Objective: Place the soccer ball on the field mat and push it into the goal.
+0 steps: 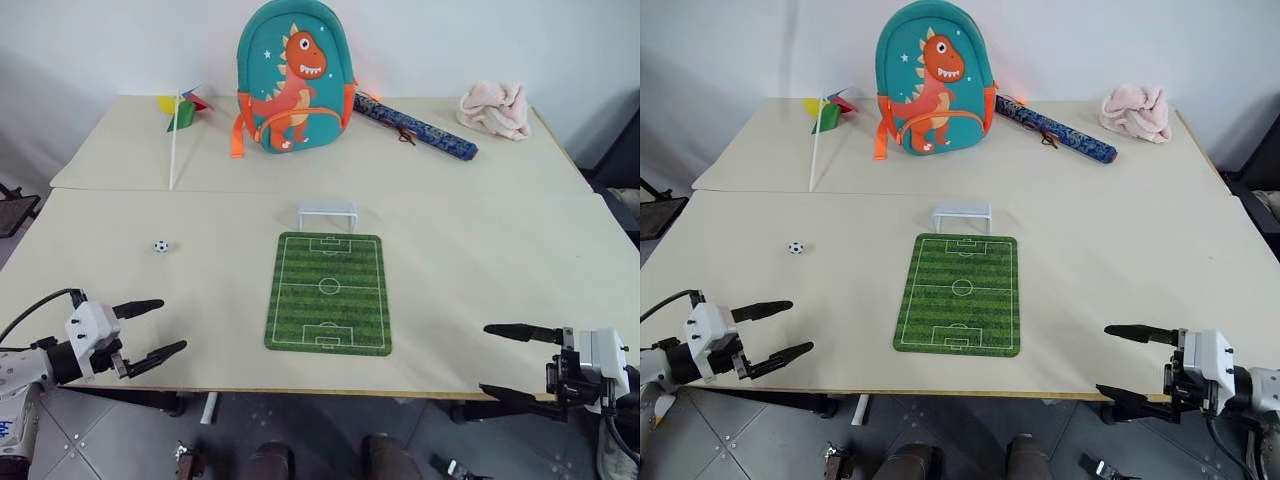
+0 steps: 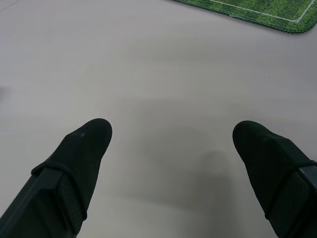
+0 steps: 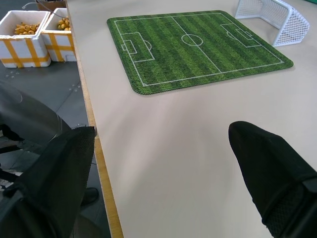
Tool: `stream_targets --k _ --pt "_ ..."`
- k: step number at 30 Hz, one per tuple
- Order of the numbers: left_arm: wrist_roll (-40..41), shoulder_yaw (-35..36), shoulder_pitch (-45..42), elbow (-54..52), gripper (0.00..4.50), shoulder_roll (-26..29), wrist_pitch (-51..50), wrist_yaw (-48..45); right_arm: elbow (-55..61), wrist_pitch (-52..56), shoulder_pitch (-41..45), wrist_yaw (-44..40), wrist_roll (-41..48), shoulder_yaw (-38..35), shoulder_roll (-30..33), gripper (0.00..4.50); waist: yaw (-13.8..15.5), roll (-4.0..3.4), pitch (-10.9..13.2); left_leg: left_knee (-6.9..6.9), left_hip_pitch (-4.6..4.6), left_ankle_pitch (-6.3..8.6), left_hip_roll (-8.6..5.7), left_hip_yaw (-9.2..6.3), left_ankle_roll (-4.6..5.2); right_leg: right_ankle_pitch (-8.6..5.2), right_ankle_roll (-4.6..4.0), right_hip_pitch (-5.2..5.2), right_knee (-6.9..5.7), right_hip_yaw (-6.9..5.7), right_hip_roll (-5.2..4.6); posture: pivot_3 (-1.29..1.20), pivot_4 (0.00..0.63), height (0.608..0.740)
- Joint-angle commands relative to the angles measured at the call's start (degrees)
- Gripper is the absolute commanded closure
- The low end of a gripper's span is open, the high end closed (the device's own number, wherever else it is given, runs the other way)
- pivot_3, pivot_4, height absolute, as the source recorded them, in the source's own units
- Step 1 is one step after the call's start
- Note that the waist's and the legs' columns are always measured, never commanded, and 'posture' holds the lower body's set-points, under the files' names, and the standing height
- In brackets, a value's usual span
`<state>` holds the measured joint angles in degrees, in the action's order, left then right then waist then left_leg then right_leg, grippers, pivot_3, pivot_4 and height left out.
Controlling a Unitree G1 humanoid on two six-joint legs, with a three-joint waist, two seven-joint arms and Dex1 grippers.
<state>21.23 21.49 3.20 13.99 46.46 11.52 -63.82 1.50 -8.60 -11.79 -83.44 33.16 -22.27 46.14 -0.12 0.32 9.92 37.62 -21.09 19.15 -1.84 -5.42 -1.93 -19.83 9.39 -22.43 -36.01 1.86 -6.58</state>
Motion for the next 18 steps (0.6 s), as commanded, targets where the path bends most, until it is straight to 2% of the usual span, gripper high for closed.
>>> stream_targets --k 1,6,9,13,18 --pt "2.1 2.1 -0.2 -1.3 0.02 -0.1 -0.5 0.8 0.1 -0.1 0.1 -0.5 1.0 -0.5 -0.2 0.00 0.0 0.00 0.0 0.00 0.00 0.00 0.00 0.00 0.00 0.00 0.00 0.00 0.00 0.00 0.00 0.00 0.150 0.740" --pt "3.3 2.7 -0.2 -0.2 0.02 0.1 -2.7 0.7 1.5 1.0 0.2 0.3 2.6 -0.3 -1.3 0.00 -0.1 0.00 0.0 0.00 0.00 0.00 0.00 0.00 0.00 0.00 0.00 0.00 -0.01 0.00 0.00 0.00 0.150 0.740" --pt "5.1 5.7 -0.9 2.0 0.02 -1.2 -5.1 4.4 5.0 4.1 0.6 3.4 5.8 -0.6 -3.5 0.00 -0.1 0.00 0.0 0.00 0.01 0.00 0.01 0.00 0.00 0.00 0.00 -0.01 -0.03 0.00 0.01 0.00 0.150 0.740" --pt "9.3 13.9 -0.6 6.0 0.02 -6.4 -8.9 15.6 15.9 7.1 0.8 9.0 14.4 0.1 -10.2 0.00 -0.2 -0.02 0.0 0.02 0.02 0.00 0.17 -0.02 -0.02 0.00 0.00 -0.03 -0.08 0.01 0.01 0.00 0.150 0.740" --pt "10.4 16.7 2.5 3.2 0.02 -11.6 -10.9 20.9 22.0 8.0 0.6 12.6 16.1 1.0 -14.2 0.00 0.1 0.06 -0.1 0.20 -0.02 0.05 0.09 -0.06 0.01 0.01 0.02 0.01 -0.14 0.00 -0.06 0.00 0.150 0.740"
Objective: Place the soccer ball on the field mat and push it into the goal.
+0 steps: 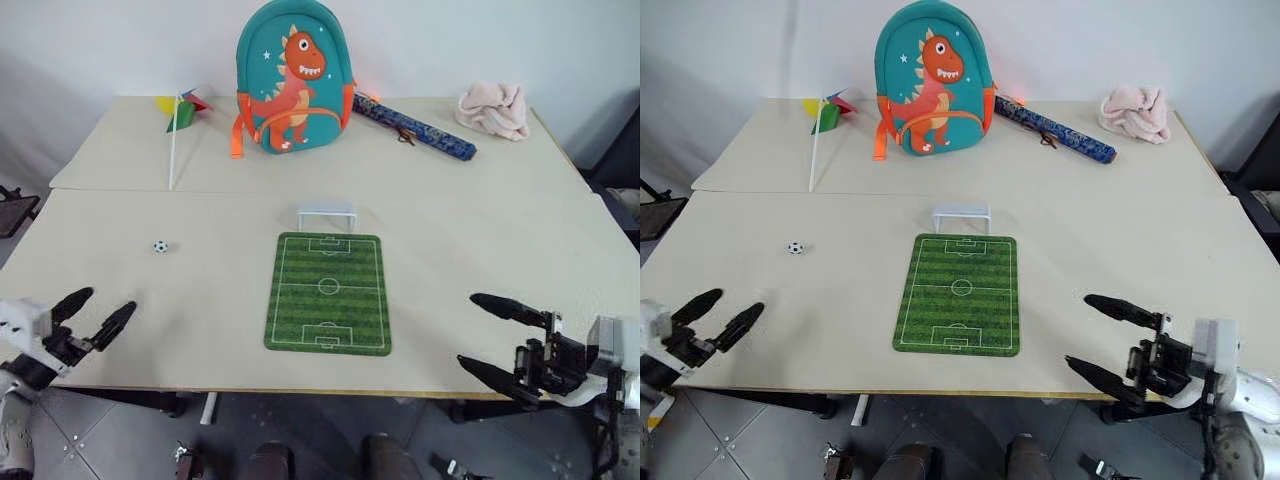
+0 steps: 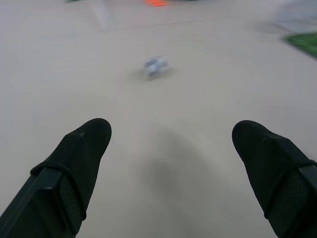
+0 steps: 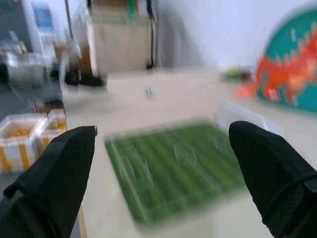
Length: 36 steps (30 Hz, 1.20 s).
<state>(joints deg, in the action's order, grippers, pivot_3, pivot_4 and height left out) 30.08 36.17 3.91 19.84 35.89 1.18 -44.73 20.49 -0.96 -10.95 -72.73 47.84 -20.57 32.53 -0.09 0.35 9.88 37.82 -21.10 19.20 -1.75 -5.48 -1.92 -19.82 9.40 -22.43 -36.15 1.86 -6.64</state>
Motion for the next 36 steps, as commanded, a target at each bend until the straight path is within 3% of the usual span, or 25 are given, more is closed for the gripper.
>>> stream_targets --k 1,6,14,18,21,27,30,36 --pt "1.4 1.6 2.5 -3.6 0.02 -1.6 -0.7 1.7 3.0 -0.2 -0.1 1.9 1.0 -0.7 -0.9 0.00 0.2 0.09 -0.1 0.04 -0.01 0.01 -0.01 0.00 0.02 0.01 0.02 0.02 0.01 0.01 -0.01 0.00 0.150 0.740" --pt "0.9 0.3 0.0 -6.4 0.02 -2.7 -1.9 4.7 0.1 -1.8 -1.4 -2.0 -1.1 -1.1 0.2 0.00 1.2 0.17 -0.1 0.13 0.00 0.02 -0.01 -0.07 0.03 0.02 0.03 0.11 0.04 -0.02 0.01 0.00 0.150 0.740" --pt "-5.1 -7.4 -17.8 -6.7 0.02 -0.4 -11.3 16.8 -4.6 -2.3 -0.9 -6.1 -1.8 -2.0 2.0 0.00 1.2 0.18 -0.1 0.22 0.01 -0.02 -0.31 -0.08 0.00 0.06 0.02 0.04 -0.22 0.00 0.05 0.00 0.150 0.740" --pt "-11.2 -14.3 -26.7 0.5 0.02 1.0 -12.3 17.9 -5.2 -2.4 -1.0 -6.7 -2.2 -1.7 1.9 0.00 0.7 0.17 -0.1 0.19 0.01 -0.03 -0.34 -0.01 -0.03 0.06 0.02 -0.05 -0.32 0.02 0.07 0.00 0.150 0.740" --pt "-16.1 -18.4 -34.4 12.3 0.02 2.3 -11.4 19.3 -4.5 -2.2 -1.0 -6.1 -2.2 -1.5 1.5 0.00 0.3 0.18 -0.1 0.23 0.01 -0.04 -0.36 0.01 -0.04 0.06 0.02 -0.06 -0.36 0.02 0.07 0.00 0.150 0.740" --pt "-20.1 -21.0 -40.5 24.1 0.02 4.1 -6.7 18.6 -2.8 -2.6 -2.9 -4.5 -2.0 -2.5 0.9 0.00 -0.1 0.20 -0.1 0.21 -0.02 -0.05 -0.37 0.03 -0.04 0.06 0.03 -0.12 -0.57 0.02 0.07 0.00 0.150 0.740" --pt "-19.8 -21.4 -41.1 25.9 0.50 4.0 -7.1 16.6 -2.1 -3.1 -4.3 -3.9 -2.1 -3.0 0.5 0.00 0.1 0.20 -0.1 0.21 -0.05 -0.04 -0.38 0.01 -0.04 0.06 0.03 -0.14 -0.65 -0.01 0.04 0.00 0.150 0.740" --pt "-20.0 -22.0 -40.9 27.1 2.23 3.6 -7.2 14.9 -1.4 -3.6 -4.8 -2.7 -2.3 -2.4 0.1 0.00 0.0 0.21 -0.1 0.27 -0.04 -0.04 -0.39 0.01 -0.03 0.06 0.03 -0.11 -0.62 0.00 0.03 0.00 0.150 0.740"
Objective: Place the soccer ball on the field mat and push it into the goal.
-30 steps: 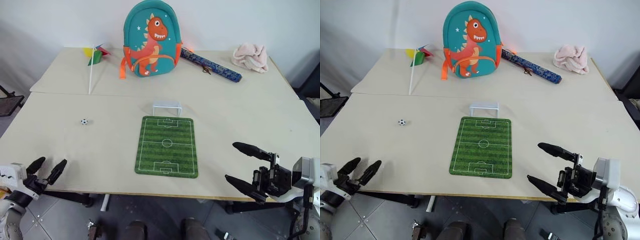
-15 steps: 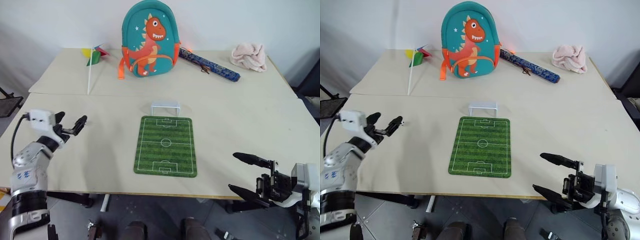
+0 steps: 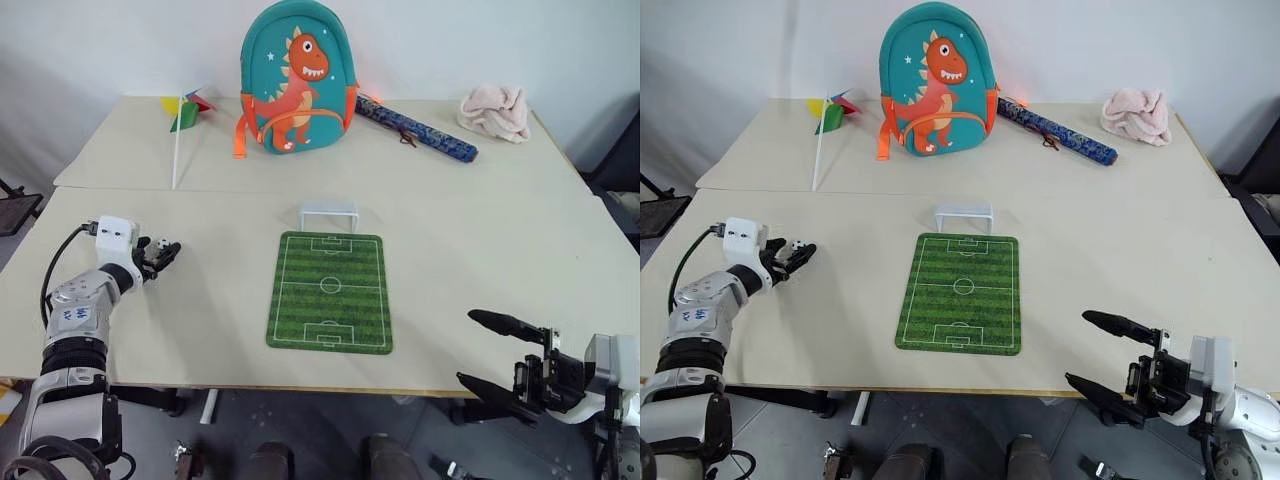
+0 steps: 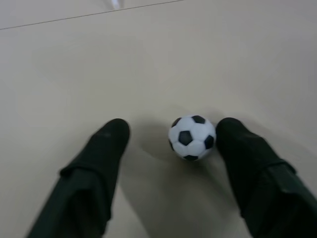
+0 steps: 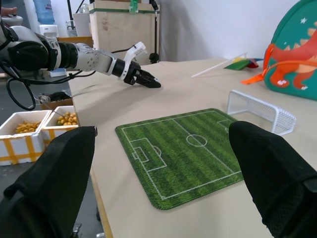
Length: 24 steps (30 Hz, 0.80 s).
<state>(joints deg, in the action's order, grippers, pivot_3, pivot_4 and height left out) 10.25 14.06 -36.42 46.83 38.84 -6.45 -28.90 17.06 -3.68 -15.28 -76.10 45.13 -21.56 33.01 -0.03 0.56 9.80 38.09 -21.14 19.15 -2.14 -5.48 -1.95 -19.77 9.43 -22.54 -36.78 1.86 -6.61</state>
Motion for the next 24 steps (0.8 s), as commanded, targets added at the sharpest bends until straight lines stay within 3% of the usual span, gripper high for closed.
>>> stream_targets --k 1,5,11,14,18,24 --pt "-0.2 0.1 -0.6 0.4 2.58 0.6 0.5 -1.2 2.0 -1.0 -0.5 0.7 0.4 -1.4 -0.3 0.00 -0.1 0.00 0.0 0.00 0.00 0.00 0.01 0.00 0.00 0.00 0.00 0.00 -0.01 0.00 0.01 0.00 0.150 0.740" --pt "-0.1 0.2 -0.1 1.3 3.63 1.2 0.8 -2.9 1.9 -1.1 -0.9 0.7 0.4 -1.5 -0.1 0.00 -0.1 0.00 0.0 0.00 0.01 0.00 0.01 0.01 0.00 0.00 0.00 -0.01 -0.02 0.00 0.00 0.00 0.150 0.740" --pt "8.0 5.2 1.3 -3.4 3.63 2.2 4.1 -15.6 2.3 -0.9 -1.9 0.1 1.3 -2.5 0.5 0.00 0.0 0.00 0.0 -0.01 -0.01 0.00 0.02 0.00 0.00 0.00 0.00 -0.01 -0.05 0.00 0.01 0.00 0.150 0.740" --pt "15.4 3.5 3.4 -17.3 3.63 3.3 -2.8 -29.9 2.8 -1.0 -2.7 -1.0 2.3 -4.0 1.0 0.00 0.0 0.02 0.0 0.01 -0.04 0.00 0.02 0.00 0.00 0.00 0.00 -0.01 -0.03 0.00 0.00 0.00 0.150 0.740" --pt "21.1 -6.3 2.7 -35.9 3.63 4.7 -16.4 -41.9 3.3 -1.0 -2.9 -2.6 3.5 -5.8 1.6 0.00 0.5 -0.01 0.0 0.04 -0.11 0.00 0.21 -0.19 0.01 0.00 -0.01 0.08 0.02 -0.05 -0.05 0.00 0.150 0.740" --pt "11.8 -25.6 -1.4 -46.6 3.63 -0.3 -19.4 -43.6 -0.5 -3.8 -5.6 -11.6 -1.2 -5.9 6.5 0.00 0.7 -0.20 0.0 0.04 -0.01 0.01 -0.06 -0.05 0.09 0.00 0.00 0.17 0.27 0.02 0.00 0.00 0.150 0.740"
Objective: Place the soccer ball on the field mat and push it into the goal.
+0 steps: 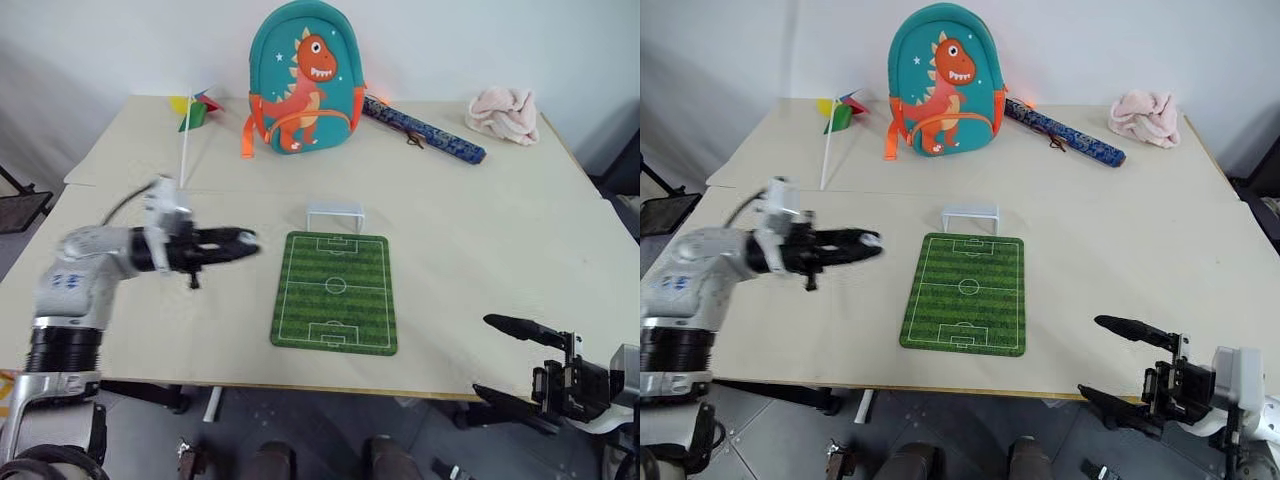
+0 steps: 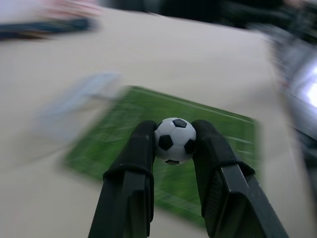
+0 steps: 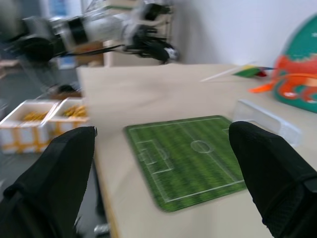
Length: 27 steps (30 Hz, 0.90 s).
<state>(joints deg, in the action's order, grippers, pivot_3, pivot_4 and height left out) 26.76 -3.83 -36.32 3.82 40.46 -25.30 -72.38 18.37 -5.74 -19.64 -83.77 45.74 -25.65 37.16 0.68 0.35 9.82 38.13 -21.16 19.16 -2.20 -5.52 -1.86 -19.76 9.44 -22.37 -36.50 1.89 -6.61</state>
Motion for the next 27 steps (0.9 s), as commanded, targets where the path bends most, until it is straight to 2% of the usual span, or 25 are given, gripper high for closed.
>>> stream_targets --k 1,5,12,13,21,27 --pt "-6.1 -10.0 -1.8 -4.3 3.63 -3.2 0.2 -0.2 -2.7 -1.9 -1.2 -4.1 -2.6 -2.0 3.2 0.00 -0.1 0.02 0.0 0.00 -0.01 0.00 0.02 0.01 0.00 0.00 0.00 -0.01 0.00 0.00 0.04 0.00 0.150 0.740" --pt "-8.8 -15.0 -2.4 -6.8 3.63 -6.3 -3.9 2.4 -6.0 -2.1 -1.2 -4.4 -4.3 -3.4 6.7 0.00 -0.9 0.11 0.1 0.01 -0.02 -0.02 0.05 0.14 0.02 0.00 0.00 -0.06 -0.01 0.07 0.06 0.00 0.150 0.740" --pt "-13.6 -19.9 -0.3 -10.4 3.63 -5.8 -5.2 3.9 -12.4 -5.9 -1.6 -8.0 -5.6 -5.2 8.8 0.00 -0.6 0.12 0.1 0.02 0.01 -0.03 0.05 0.14 0.03 0.00 0.00 -0.04 0.01 0.08 0.03 0.00 0.150 0.740" --pt "-12.9 -19.3 0.1 -10.7 3.63 -6.3 -8.2 5.0 -12.9 -6.2 -1.5 -7.9 -5.8 -5.2 8.8 0.00 -0.5 0.12 0.1 0.02 0.00 -0.03 0.05 0.14 0.03 0.00 0.01 -0.04 0.02 0.09 0.03 0.00 0.150 0.740" --pt "-20.1 -21.5 0.9 -5.5 3.63 -8.0 1.6 8.1 -10.8 -7.3 -2.2 -4.9 -6.5 -3.1 6.7 0.00 -0.4 0.12 0.1 0.02 0.00 -0.04 0.04 0.11 0.01 0.00 0.01 -0.03 0.04 0.07 0.02 0.00 0.150 0.740" --pt "-19.9 -21.4 1.6 -5.2 3.63 -8.1 2.5 5.8 -8.4 -6.5 -3.8 -3.4 -6.2 -2.8 6.0 0.00 -0.2 0.12 0.1 0.03 0.00 -0.04 0.04 0.11 0.01 0.00 0.01 -0.03 0.04 0.06 0.02 0.00 0.150 0.740"
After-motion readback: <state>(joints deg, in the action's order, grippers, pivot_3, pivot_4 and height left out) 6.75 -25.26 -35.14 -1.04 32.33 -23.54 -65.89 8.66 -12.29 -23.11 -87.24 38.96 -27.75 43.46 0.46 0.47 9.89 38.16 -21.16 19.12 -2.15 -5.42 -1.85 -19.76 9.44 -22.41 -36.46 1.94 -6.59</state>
